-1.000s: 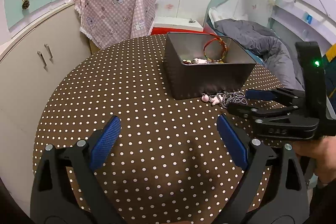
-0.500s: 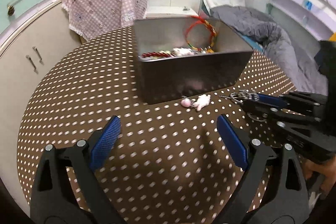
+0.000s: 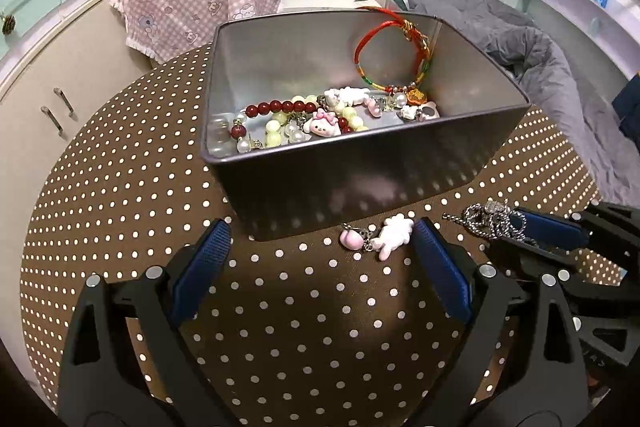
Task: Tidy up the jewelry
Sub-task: 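Grasp the silver chain with the right gripper while the left grasps the pink bead charm, then lift both held pieces and carry them over the grey box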
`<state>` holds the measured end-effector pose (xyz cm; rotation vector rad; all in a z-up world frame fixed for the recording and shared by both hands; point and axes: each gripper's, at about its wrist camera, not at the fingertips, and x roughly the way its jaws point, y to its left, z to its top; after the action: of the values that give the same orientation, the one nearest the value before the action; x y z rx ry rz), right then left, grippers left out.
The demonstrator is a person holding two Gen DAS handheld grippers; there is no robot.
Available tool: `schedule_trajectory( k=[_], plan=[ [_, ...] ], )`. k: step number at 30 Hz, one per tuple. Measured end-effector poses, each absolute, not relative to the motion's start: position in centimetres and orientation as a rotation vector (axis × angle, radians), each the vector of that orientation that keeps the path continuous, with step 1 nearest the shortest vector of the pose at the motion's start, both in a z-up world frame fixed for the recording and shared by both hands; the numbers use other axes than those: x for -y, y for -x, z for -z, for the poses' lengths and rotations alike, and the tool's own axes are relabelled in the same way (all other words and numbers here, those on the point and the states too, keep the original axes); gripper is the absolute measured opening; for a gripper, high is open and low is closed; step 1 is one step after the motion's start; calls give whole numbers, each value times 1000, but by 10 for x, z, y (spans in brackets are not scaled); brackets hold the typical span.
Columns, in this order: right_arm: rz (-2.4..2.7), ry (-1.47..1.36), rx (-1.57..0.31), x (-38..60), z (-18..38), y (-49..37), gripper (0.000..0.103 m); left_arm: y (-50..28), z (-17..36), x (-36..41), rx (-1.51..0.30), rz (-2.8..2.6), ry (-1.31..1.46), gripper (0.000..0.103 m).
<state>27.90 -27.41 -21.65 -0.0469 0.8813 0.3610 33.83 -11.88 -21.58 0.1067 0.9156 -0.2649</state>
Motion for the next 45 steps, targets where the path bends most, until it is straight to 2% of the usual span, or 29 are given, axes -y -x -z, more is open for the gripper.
schedule_trajectory(
  k=[1,4,6,8,16,18,20,24,26,28,36,37,38,39,40,43,45],
  plan=[
    [-359,51,-881,273,217,-279,24,-338,216,121,-916,264,-124,91],
    [-355,58,-880,272,218,-279,24,-334,214,124,-899,276,-138,76],
    [-349,60,-880,272,218,-278,24,-328,213,123,-889,291,-133,60],
    [-347,60,-880,269,218,-278,24,-324,213,120,-885,300,-128,52],
    [-342,54,-881,268,218,-277,24,-321,212,112,-884,311,-116,50],
    [-338,56,-882,267,218,-276,24,-320,211,108,-879,312,-102,33],
    [-334,60,-882,266,218,-274,19,-318,211,102,-880,323,-89,27],
    [-343,36,-884,267,218,-269,17,-307,210,89,-876,363,-70,27],
    [-357,19,-887,268,218,-265,10,-301,208,83,-873,373,-61,27],
    [-365,13,-888,270,215,-262,8,-296,206,75,-867,375,-47,27],
    [-373,20,-876,272,202,-255,7,-282,192,51,-827,362,-11,27],
    [-368,14,-871,272,201,-255,8,-281,190,49,-822,364,-4,27],
    [-363,8,-869,272,200,-256,18,-281,189,48,-819,365,-1,27],
    [-347,13,-871,271,201,-258,30,-281,188,47,-816,366,1,27],
    [-338,25,-867,269,201,-260,51,-280,187,46,-814,369,3,27],
    [-343,47,-895,260,210,-273,53,-276,188,49,-812,379,9,27],
    [-339,87,-923,251,221,-281,46,-274,188,50,-810,387,10,27]
  ],
)
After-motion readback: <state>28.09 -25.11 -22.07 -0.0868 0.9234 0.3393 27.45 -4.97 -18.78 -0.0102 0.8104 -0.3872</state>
